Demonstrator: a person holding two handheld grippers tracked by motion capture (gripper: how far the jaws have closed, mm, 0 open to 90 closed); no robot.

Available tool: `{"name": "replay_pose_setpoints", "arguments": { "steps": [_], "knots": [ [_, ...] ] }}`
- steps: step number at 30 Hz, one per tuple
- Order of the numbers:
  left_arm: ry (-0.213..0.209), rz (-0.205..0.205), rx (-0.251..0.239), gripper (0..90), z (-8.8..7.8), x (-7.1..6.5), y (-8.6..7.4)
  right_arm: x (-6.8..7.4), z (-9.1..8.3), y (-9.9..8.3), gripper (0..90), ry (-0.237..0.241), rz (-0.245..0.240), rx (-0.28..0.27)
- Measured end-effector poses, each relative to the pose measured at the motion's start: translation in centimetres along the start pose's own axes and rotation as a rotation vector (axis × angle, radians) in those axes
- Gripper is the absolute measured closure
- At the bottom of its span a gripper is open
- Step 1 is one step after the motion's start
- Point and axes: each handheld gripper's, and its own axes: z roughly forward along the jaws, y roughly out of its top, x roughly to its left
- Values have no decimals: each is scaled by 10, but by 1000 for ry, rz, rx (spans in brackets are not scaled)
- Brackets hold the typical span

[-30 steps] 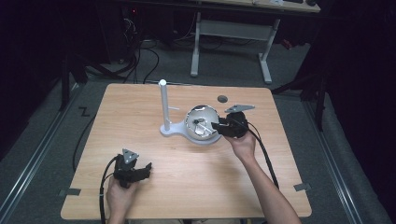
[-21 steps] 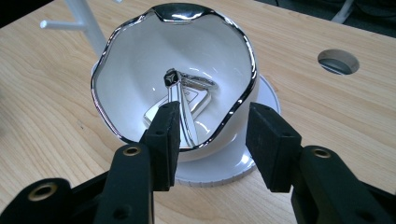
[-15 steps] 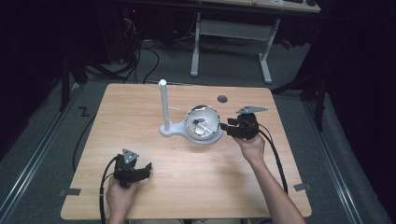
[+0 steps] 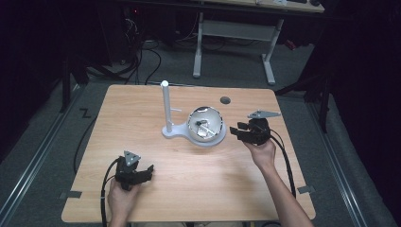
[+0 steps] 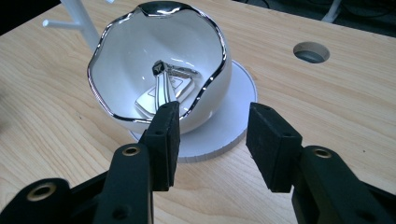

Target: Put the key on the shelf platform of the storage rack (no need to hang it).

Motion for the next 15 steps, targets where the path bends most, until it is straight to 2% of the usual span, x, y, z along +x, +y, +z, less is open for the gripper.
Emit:
{"name": "replay_pose_setpoints", "arguments": {
  "steps": [2,6,11,15],
  "knots": [
    [0,0,0,220,0,0,0,-2,-3,-3,554,0,11,-18],
    [0,0,0,220,0,0,0,-3,-7,-8,554,-4,12,-5],
    [0,0,0,220,0,0,0,-5,-17,-11,556,-7,15,-25],
    [0,0,0,219,0,0,0,-9,-23,-18,558,-17,19,-14]
  ]
}}
